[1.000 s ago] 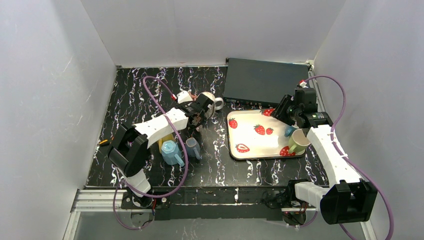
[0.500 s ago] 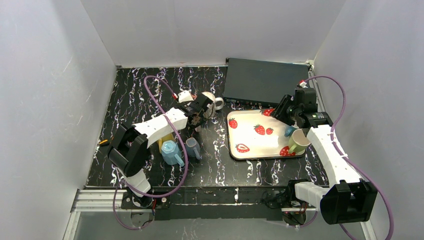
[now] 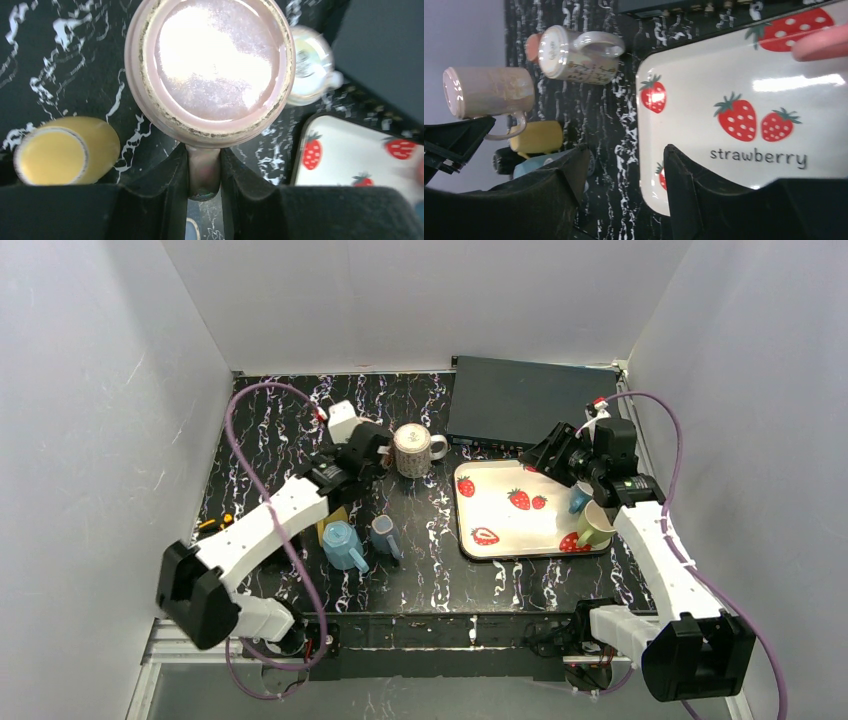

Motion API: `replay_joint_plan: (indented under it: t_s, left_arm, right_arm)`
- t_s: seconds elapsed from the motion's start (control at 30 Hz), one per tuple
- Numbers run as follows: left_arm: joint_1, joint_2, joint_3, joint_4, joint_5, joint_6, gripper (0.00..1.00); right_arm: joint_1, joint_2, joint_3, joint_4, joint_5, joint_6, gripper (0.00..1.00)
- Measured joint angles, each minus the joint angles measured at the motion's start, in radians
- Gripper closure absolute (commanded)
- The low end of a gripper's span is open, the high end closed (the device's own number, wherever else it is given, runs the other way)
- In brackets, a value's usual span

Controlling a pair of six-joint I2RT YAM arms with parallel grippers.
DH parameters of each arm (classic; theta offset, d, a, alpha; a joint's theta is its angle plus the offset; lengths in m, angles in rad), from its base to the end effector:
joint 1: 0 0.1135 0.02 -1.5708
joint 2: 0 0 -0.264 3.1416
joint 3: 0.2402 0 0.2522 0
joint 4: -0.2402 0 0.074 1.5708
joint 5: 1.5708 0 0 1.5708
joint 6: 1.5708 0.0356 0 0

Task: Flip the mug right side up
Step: Turn over the cup at the center of the board.

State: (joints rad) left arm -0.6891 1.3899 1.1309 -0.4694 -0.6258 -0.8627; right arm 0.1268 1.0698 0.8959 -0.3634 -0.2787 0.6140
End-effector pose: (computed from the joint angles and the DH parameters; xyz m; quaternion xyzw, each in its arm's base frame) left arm 0.2459 -0.1756 0.3000 -0.2006 0.8541 -0.0719 0.4744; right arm 0.2347 0.0398 0.3064 0.1411 0.8521 0.2897 0.4124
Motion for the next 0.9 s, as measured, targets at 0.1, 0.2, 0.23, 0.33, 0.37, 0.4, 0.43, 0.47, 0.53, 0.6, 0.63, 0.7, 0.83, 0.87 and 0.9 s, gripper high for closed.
replay_joint_plan:
  t_s: [0.1,0.2,0.23,0.33,0.37,0.4,0.43,0.47,0.53,0.6,0.63,0.7,0.83,0.87,0.9]
  left_arm:
    - [0.003,-0.117,0.0,0.025,0.005,0.064,1.0]
    - [0.008,-0.188,0.017,0.051,0.066,0.154,1.0]
    - [0.012,-0.194,0.039,0.05,0.105,0.188,1.0]
    - [0.015,-0.166,0.15,0.042,0.251,0.272,1.0]
    - [0.015,-0.153,0.187,0.045,0.304,0.29,1.0]
    - [0.015,-0.145,0.212,0.05,0.346,0.303,1.0]
    - [0.015,-0.137,0.242,0.056,0.399,0.314,1.0]
    - [0.015,-0.132,0.263,0.066,0.449,0.322,1.0]
    - [0.015,-0.125,0.3,0.081,0.549,0.325,1.0]
    - [0.015,-0.114,0.335,0.092,0.635,0.32,1.0]
    - [0.015,-0.107,0.352,0.097,0.672,0.315,1.0]
    - [0.015,-0.092,0.383,0.113,0.741,0.296,1.0]
    - [0.021,-0.079,0.41,0.162,0.842,0.236,1.0]
    - [0.023,-0.077,0.415,0.174,0.862,0.22,1.0]
    - [0.025,-0.074,0.421,0.186,0.882,0.203,1.0]
  right_arm:
    - [0.008,-0.031,-0.032,0.09,-0.066,0.039,0.29]
    - [0.034,-0.044,-0.06,0.219,-0.126,0.104,0.27]
    - [0.052,-0.045,-0.069,0.269,-0.139,0.135,0.27]
    - [0.132,-0.049,-0.104,0.425,-0.145,0.225,0.23]
    - [0.172,-0.05,-0.116,0.481,-0.137,0.257,0.22]
    - [0.216,-0.05,-0.125,0.54,-0.126,0.286,0.21]
    - [0.259,-0.05,-0.13,0.589,-0.111,0.312,0.21]
    - [0.301,-0.049,-0.135,0.644,-0.094,0.335,0.2]
    - [0.388,-0.049,-0.143,0.753,-0.053,0.375,0.18]
    - [0.463,-0.052,-0.161,0.861,-0.001,0.406,0.16]
    - [0.493,-0.058,-0.174,0.906,0.027,0.415,0.15]
    - [0.538,-0.072,-0.208,0.987,0.087,0.437,0.14]
    - [0.589,-0.082,-0.26,1.118,0.177,0.467,0.13]
    - [0.598,-0.08,-0.267,1.147,0.194,0.475,0.13]
    - [0.603,-0.08,-0.271,1.17,0.205,0.48,0.13]
